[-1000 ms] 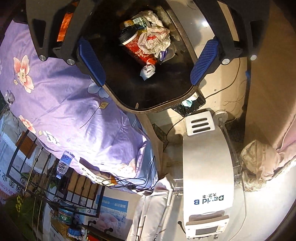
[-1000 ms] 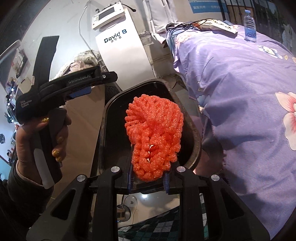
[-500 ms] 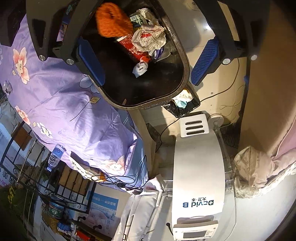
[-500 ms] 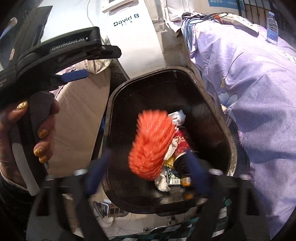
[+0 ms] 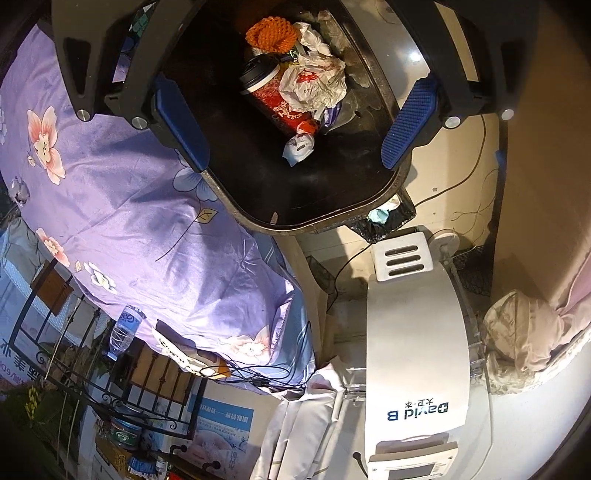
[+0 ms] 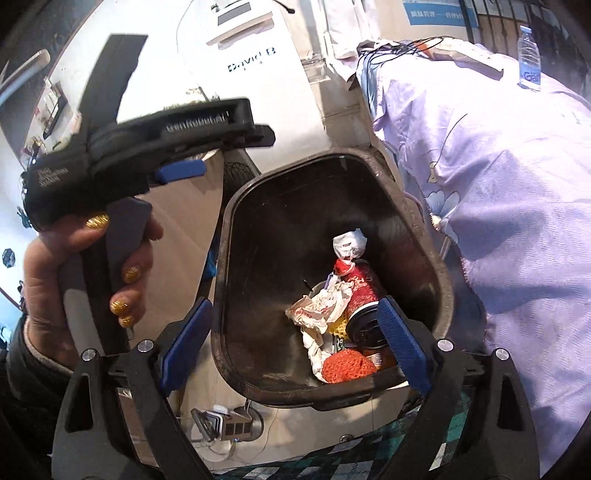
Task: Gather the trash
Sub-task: 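Move both tools back over the bed toward the remaining wrappers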
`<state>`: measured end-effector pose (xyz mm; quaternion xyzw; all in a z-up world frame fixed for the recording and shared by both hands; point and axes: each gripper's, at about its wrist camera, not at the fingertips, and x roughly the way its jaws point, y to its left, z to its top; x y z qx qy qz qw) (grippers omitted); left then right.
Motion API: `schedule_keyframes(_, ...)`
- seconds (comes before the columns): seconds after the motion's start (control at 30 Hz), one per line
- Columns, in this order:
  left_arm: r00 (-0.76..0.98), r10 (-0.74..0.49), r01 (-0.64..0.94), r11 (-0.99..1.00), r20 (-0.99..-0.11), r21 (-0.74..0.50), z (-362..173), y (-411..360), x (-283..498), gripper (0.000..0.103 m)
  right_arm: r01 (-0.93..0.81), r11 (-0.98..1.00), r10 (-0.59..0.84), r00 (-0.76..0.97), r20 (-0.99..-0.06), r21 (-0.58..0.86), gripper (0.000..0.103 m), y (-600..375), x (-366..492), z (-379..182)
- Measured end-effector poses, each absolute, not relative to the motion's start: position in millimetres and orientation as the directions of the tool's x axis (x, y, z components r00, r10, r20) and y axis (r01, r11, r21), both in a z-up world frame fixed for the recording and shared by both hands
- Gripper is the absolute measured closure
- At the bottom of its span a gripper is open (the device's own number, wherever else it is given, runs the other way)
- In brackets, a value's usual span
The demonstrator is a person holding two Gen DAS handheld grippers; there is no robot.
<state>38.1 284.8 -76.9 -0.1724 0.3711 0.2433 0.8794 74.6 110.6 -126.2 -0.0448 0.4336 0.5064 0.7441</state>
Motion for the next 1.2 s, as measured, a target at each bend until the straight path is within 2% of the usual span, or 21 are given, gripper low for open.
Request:
schedule_keyframes(0.2, 0.624, 0.252, -0.494, 0.861, -0.739, -0.123, -77.5, 260.2, 54.8, 0.01, -0.783, 0.535, 0.719, 0.225, -0.658, 0.316, 0.013, 74.3, 75.9, -102.3)
schedule_keyframes(0.3, 0.634, 0.213, -0.437, 0.892, -0.743, -0.118, -78.5, 237.6, 67.9, 0.01, -0.757, 0.579, 0.713, 0.291, -0.638, 0.303, 0.01, 46.9, 80.5, -90.8)
schedule_keyframes(0.6, 0.662, 0.082, -0.231, 0.968, -0.745, -0.099, -76.6, 156.0, 105.7, 0.01, -0.632, 0.71, 0.66, 0.445, -0.605, 0.311, 0.01, -44.5, 101.0, -67.8)
schedule_keyframes(1.0, 0.654, -0.13, 0.117, 0.991, -0.746, -0.07, -75.2, 32.2, 144.8, 0.01, -0.463, 0.849, 0.504, 0.561, -0.657, 0.256, 0.009, -156.5, 124.3, -56.9)
schedule_keyframes(1.2, 0.625, -0.211, 0.263, 0.963, -0.751, -0.052, -74.0, -24.1, 176.4, 0.011, -0.349, 0.896, 0.437, 0.582, -0.686, 0.275, 0.009, -228.6, 145.8, -57.4)
